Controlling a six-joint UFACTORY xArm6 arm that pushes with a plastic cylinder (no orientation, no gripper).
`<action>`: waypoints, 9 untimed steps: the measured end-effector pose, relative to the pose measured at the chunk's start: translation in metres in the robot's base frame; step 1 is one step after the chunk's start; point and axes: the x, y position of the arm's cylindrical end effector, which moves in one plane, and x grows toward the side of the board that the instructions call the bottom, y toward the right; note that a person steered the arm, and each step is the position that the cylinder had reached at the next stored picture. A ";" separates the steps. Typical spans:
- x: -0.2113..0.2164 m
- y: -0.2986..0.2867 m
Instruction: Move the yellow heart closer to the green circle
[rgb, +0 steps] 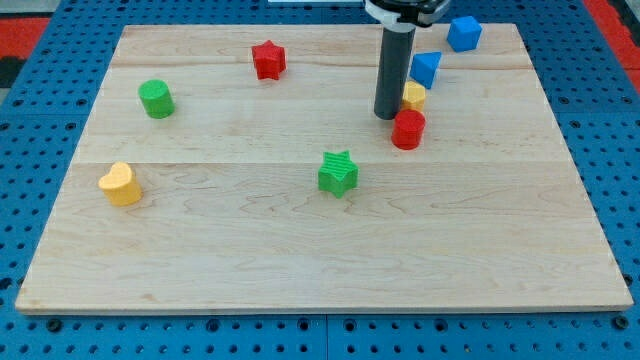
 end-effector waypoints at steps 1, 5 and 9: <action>-0.006 0.000; 0.082 -0.241; 0.147 -0.322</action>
